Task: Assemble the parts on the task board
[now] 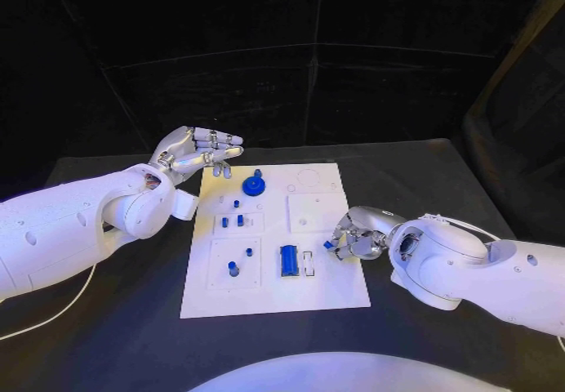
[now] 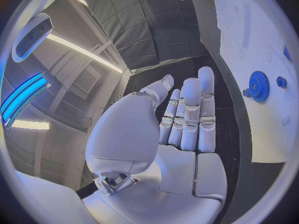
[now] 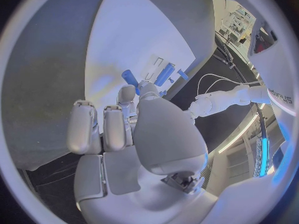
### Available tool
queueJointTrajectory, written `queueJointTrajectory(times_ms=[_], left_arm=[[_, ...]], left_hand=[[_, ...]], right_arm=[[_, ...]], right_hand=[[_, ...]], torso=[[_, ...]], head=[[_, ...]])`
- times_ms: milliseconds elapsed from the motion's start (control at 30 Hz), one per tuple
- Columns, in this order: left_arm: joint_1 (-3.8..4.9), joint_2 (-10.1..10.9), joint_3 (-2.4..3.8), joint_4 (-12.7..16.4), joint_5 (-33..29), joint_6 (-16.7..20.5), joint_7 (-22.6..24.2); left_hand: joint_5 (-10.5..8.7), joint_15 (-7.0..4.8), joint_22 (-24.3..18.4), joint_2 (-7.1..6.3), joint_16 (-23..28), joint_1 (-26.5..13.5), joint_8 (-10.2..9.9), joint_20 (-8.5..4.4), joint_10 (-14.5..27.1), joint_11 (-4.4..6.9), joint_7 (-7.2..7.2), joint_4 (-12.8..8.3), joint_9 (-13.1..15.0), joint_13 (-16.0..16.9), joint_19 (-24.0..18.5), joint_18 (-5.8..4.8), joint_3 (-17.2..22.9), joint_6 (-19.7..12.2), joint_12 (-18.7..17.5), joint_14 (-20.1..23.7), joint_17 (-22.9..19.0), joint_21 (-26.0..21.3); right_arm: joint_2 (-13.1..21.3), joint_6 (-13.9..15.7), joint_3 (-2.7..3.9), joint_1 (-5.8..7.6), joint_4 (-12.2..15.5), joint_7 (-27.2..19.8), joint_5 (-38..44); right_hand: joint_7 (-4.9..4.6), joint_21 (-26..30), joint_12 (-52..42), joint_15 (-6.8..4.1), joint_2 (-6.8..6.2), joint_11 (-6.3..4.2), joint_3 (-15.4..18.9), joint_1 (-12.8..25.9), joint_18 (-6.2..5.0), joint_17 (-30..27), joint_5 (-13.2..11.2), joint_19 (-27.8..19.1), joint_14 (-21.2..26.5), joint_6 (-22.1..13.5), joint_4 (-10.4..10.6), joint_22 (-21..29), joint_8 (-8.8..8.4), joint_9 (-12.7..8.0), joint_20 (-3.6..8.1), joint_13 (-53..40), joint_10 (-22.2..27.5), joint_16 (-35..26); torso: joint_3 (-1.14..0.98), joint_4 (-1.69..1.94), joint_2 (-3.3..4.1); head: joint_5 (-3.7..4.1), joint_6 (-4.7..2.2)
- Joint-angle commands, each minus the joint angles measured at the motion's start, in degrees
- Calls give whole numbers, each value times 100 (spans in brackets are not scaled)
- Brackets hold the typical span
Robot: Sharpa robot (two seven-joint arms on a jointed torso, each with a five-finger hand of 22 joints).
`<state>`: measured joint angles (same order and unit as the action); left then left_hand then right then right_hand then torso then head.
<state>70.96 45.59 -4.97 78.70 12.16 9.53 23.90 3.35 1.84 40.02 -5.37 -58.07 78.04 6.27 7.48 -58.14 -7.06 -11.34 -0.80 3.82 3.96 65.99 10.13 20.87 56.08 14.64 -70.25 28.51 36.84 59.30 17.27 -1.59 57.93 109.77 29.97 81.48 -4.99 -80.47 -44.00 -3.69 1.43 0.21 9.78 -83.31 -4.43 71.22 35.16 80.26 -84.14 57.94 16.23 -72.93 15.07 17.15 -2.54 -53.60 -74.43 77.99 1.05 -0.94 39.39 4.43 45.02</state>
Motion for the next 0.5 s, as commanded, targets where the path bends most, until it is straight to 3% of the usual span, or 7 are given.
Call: queueJointTrajectory(times_ms=[33, 333, 500], left_arm=[[7, -2, 4, 13, -22, -62, 13], [8, -1, 4, 19, -22, -66, 10], [8, -5, 4, 18, -22, -69, 10]], left_hand=[[-18, 12, -10, 61, -32, 14, 29, 18, 44, -8, 14, -24, 8, 8, 13, 39, -13, -46, 25, 29, -8, -38], [-17, 10, -11, 71, -34, 31, 34, 16, 49, -8, 14, -34, 8, 8, 15, 39, -5, -45, 32, 30, -10, -39], [-17, 10, -11, 71, -34, 31, 34, 16, 49, -8, 14, -34, 8, 8, 15, 39, -5, -45, 32, 30, -10, -39]], right_arm=[[-61, 179, 0, 7, -3, -65, -775], [-271, -13, 0, 7, -82, 41, -1098], [-425, -130, 0, 7, -144, 137, -1141]], right_hand=[[12, -49, -63, -9, -21, -10, 1, 53, 75, 24, -42, 53, -267, 62, 32, -28, -33, -12, -8, -32, -75, 32], [47, -105, -260, -29, -13, -39, -12, 206, 94, 140, -137, 109, -297, 200, 37, -122, -71, -39, 7, -189, -214, 115], [103, -156, -459, -61, 6, -80, 6, 409, 111, 214, -328, 161, -314, 383, 34, -207, -84, -34, 32, -360, -357, 170]], torso=[[2, -3, 5], [-3, -5, 7], [-4, 0, 2]], head=[[-17, 9], [-27, 28], [-35, 38]])
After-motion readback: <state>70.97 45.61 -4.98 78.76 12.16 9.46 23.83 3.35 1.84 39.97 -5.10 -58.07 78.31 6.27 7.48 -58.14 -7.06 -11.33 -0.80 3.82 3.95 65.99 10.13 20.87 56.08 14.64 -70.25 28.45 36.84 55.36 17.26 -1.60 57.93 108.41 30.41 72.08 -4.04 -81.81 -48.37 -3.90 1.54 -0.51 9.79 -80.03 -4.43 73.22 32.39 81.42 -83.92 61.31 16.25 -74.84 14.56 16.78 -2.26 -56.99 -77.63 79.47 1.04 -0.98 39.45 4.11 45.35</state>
